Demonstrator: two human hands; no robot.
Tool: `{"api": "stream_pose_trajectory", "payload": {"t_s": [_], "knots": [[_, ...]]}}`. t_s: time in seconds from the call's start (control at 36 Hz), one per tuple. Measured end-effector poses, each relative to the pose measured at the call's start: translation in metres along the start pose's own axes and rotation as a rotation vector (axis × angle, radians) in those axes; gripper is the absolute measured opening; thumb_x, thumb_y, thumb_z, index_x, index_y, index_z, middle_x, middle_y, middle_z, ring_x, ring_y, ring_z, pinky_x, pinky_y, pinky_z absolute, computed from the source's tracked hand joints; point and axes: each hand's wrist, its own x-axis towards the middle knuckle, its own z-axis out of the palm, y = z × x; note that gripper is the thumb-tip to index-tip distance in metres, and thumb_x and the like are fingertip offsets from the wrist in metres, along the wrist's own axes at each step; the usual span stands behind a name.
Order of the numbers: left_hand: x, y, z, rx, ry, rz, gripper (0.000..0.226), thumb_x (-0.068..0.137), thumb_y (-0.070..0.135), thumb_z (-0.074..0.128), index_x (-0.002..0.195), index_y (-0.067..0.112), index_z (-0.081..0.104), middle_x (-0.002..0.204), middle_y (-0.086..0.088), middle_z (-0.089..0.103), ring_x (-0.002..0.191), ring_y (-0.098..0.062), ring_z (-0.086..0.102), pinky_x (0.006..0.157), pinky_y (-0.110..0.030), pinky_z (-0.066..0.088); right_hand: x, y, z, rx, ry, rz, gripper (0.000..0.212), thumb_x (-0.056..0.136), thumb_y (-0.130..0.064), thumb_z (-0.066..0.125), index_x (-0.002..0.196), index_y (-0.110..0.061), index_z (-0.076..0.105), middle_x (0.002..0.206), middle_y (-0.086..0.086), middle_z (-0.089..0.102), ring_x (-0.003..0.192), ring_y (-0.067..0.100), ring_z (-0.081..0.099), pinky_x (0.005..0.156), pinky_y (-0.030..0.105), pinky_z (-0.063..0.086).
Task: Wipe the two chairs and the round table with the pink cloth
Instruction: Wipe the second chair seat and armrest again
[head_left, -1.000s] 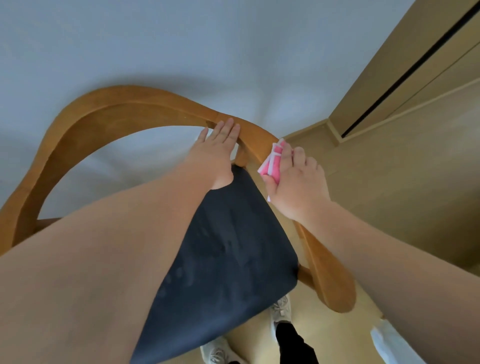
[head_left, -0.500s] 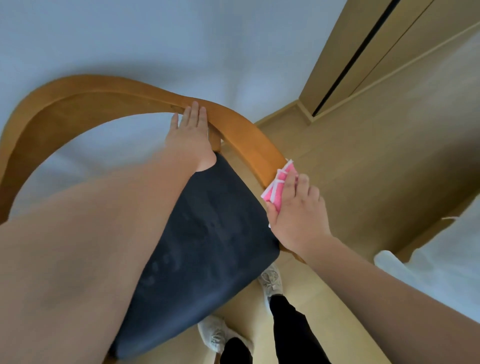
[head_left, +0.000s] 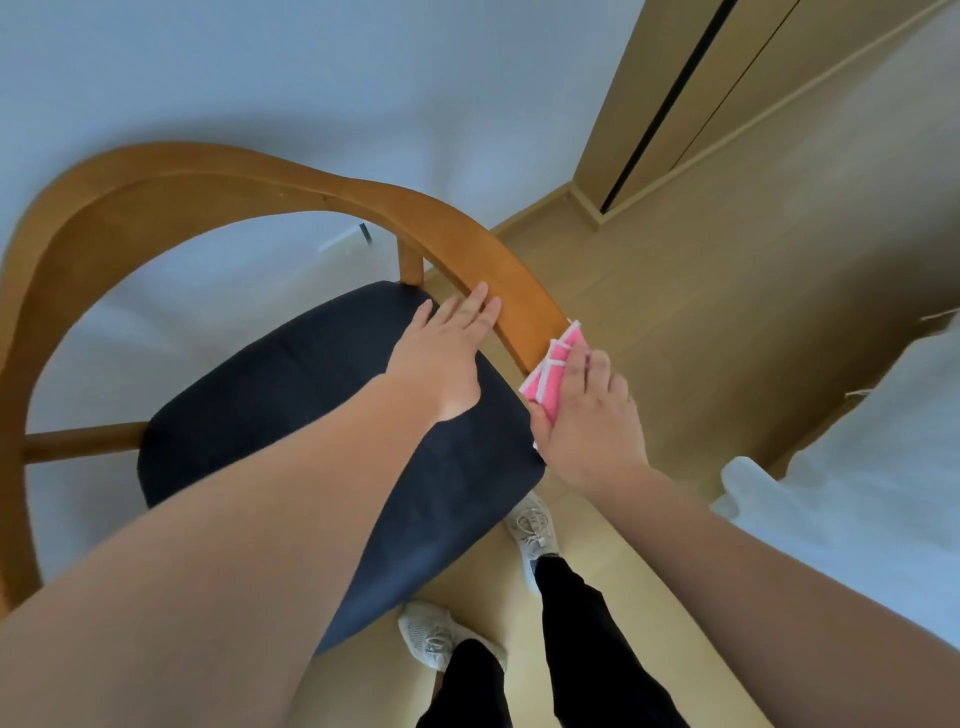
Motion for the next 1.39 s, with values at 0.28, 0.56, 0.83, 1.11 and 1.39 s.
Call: {"api": "stream_pose_trajectory", "payload": {"t_s": [0.28,0.56,0.83,1.11,1.39], "knots": [[-0.063,-0.013,-0.035,-0.03,0.043,-0.042,0.08,0.088,0.003,0.046,0.152,0.021,0.0,0.16,0.001,-0.004,0.146,-0.015,-0.004,0.119,-0.033,-0.002,-0.036,0.008,-0.011,0.068,-0.142,0.049,0.085,0.098,-0.052,0.041,0.151,0.002,0.002,0.143,0.021,0.033,0.121,0.032,0.046,0.1,0.036,0.042],[-0.178,-0.093,-0.046,-0.025,0.052,-0.364,0.064,0.097,0.015,0.043,0.152,0.021,0.01,0.16,0.001,0.005,0.147,-0.019,0.003,0.117,-0.033,0.002,-0.052,-0.005,-0.051,0.129,-0.122,0.054,0.026,0.098,-0.033,0.051,0.118,-0.017,0.053,0.105,0.005,0.059,0.087,0.023,0.064,0.077,0.041,0.057],[-0.273,-0.157,-0.016,-0.166,0.181,-0.654,0.062,0.096,0.017,0.044,0.151,0.022,0.015,0.159,0.001,0.013,0.146,-0.022,0.01,0.118,-0.041,0.015,-0.031,-0.119,-0.09,0.117,-0.031,-0.368,0.045,0.092,-0.029,0.057,0.134,-0.022,0.042,0.125,0.005,0.037,0.078,0.017,0.058,0.075,0.022,0.052],[-0.291,-0.219,0.042,-0.156,0.244,-0.888,0.065,0.098,0.024,0.034,0.152,0.015,-0.001,0.16,-0.001,-0.006,0.146,-0.018,-0.007,0.12,-0.038,0.004,0.045,-0.241,-0.065,-0.076,0.176,-1.009,0.064,0.094,-0.027,0.062,0.15,-0.023,0.031,0.124,0.004,0.054,0.102,0.019,0.061,0.091,0.026,0.052],[-0.263,-0.251,0.079,-0.051,0.283,-0.979,0.075,0.096,0.039,0.028,0.145,0.012,-0.023,0.147,-0.003,-0.032,0.144,-0.019,-0.018,0.117,-0.034,-0.008,0.112,-0.339,-0.059,-0.287,0.524,-1.462,0.061,0.067,-0.001,0.081,0.124,-0.01,0.061,0.111,0.012,0.064,0.105,0.033,0.06,0.096,0.047,0.046]]}}
